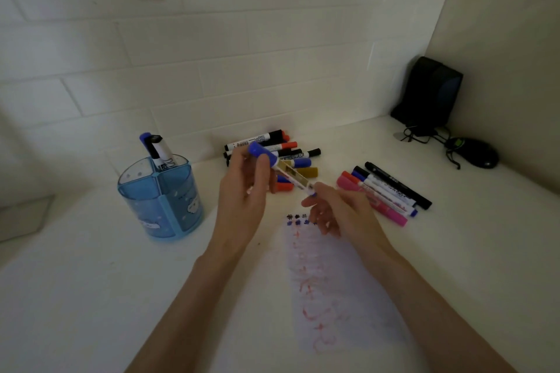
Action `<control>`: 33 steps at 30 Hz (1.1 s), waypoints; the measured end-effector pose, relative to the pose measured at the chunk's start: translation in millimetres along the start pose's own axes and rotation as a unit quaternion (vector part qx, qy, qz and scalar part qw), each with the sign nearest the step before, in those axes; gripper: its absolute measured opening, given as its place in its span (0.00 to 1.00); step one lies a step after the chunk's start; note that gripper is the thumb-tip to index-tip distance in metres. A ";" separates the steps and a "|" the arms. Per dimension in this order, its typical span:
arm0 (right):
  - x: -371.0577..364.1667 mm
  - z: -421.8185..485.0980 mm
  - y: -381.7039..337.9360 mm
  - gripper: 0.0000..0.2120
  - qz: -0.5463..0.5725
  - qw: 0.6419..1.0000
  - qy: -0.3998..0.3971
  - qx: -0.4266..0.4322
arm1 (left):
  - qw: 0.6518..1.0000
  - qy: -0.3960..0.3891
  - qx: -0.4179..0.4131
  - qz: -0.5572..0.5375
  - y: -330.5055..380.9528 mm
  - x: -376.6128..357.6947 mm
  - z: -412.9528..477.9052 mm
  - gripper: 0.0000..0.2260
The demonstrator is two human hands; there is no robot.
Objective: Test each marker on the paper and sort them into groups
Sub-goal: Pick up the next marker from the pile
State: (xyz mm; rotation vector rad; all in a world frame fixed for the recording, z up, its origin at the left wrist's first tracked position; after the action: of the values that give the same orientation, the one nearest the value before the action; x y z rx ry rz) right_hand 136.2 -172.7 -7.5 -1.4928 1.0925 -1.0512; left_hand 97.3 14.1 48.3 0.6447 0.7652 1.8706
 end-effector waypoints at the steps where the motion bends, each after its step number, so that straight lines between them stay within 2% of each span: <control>1: -4.9 -1.9 1.0 0.21 0.031 0.999 -0.034 -0.026 | 0.998 -0.002 0.035 -0.055 -3.1 -2.7 -2.1 0.06; 3: -11.5 -4.0 2.4 0.26 0.108 0.989 -0.081 -0.061 | 0.990 -0.044 0.089 -0.098 -9.9 -10.6 -7.5 0.04; 5: -10.4 -4.0 2.1 0.21 0.189 0.976 -0.092 -0.060 | 0.985 -0.109 0.104 -0.090 -16.1 -16.8 -12.7 0.02; 7: -4.2 -3.5 2.7 0.17 0.249 0.965 -0.068 -0.056 | 0.978 -0.182 0.098 -0.042 -18.1 -23.5 -18.4 0.05; 9: 3.2 -3.0 1.5 0.18 0.209 0.977 -0.022 -0.033 | 0.964 -0.244 0.084 0.058 -19.4 -31.3 -25.3 0.10; 12: 4.2 -8.0 -4.5 0.15 0.051 0.998 0.026 0.031 | 0.920 -0.330 0.063 0.203 -19.9 -43.7 -32.7 0.08; 14: 2.7 -9.8 -7.2 0.16 0.019 0.998 0.036 0.052 | 0.884 -0.374 0.048 0.274 -20.2 -49.5 -35.3 0.09; 15: 3.4 -9.2 -8.3 0.17 0.018 0.997 0.042 0.056 | 0.877 -0.381 0.039 0.289 -19.8 -51.1 -35.6 0.10; 17: 7.8 -6.4 -9.2 0.18 0.020 0.997 0.051 0.051 | 0.890 -0.377 0.037 0.254 -14.9 -52.9 -36.3 0.12; 19: 12.1 -5.1 -10.0 0.19 0.010 0.998 0.049 0.043 | 0.913 -0.366 0.069 0.167 -13.1 -53.2 -37.6 0.12; 22: 15.5 -5.6 -10.0 0.18 -0.010 0.998 0.037 0.048 | 0.918 -0.375 0.113 0.065 -16.2 -55.5 -38.4 0.14; 27: 16.4 -7.6 -16.4 0.18 -0.018 0.997 0.020 0.068 | 0.897 -0.395 0.180 -0.087 -17.3 -61.4 -41.1 0.16; 30: 15.8 -10.1 -20.7 0.14 -0.007 0.997 0.017 0.078 | 0.869 -0.408 0.226 -0.167 -16.7 -64.5 -41.2 0.18; 33: 15.0 -12.2 -24.4 0.14 -0.004 0.996 0.012 0.087 | 0.836 -0.427 0.269 -0.218 -16.1 -65.0 -41.6 0.18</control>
State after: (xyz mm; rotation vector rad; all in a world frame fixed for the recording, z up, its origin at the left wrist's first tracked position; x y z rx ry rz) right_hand 131.0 -186.7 19.8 -1.3498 0.9843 -1.1425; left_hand 101.9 -49.8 2.3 1.3983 0.7289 0.7739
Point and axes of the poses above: each hand's wrist, its own z-axis towards the middle knuckle, its own x-axis out of the back of the hand, y = z × x, the point moved 6 cm from there along z, towards the middle knuckle, and after that the axes turned 8 degrees about -x, right-handed, at the moved point
